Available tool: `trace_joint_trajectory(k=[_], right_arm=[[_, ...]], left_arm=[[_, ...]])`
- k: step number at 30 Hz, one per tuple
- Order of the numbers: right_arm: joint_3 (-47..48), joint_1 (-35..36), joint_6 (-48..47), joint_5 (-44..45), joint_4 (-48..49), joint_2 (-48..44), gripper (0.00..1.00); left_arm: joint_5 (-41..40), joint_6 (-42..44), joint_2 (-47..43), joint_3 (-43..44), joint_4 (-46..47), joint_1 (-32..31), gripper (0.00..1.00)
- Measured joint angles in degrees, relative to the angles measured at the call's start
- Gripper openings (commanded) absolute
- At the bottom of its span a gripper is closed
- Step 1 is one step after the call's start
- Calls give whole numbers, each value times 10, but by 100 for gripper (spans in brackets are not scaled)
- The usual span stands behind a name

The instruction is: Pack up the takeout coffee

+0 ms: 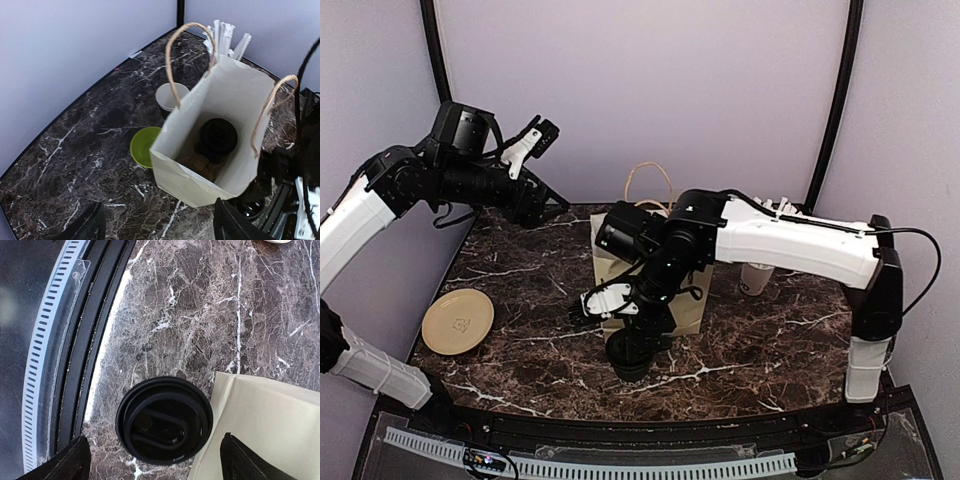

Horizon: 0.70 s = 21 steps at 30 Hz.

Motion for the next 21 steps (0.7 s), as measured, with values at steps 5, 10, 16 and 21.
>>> trace_joint_trajectory(k=[5, 10, 16, 21], right_arm=[[-55, -21, -20, -7, -4, -109, 91], [-84, -98, -47, -44, -19, -229, 92], [-113, -184, -66, -91, -36, -309, 92], [-168, -275, -66, -119, -21, -349, 91]], left_arm=[[84, 28, -43, -49, -30, -37, 78], [137, 66, -38, -57, -51, -134, 80], [159, 125, 35, -63, -65, -201, 81], [148, 165, 111, -62, -73, -231, 84]])
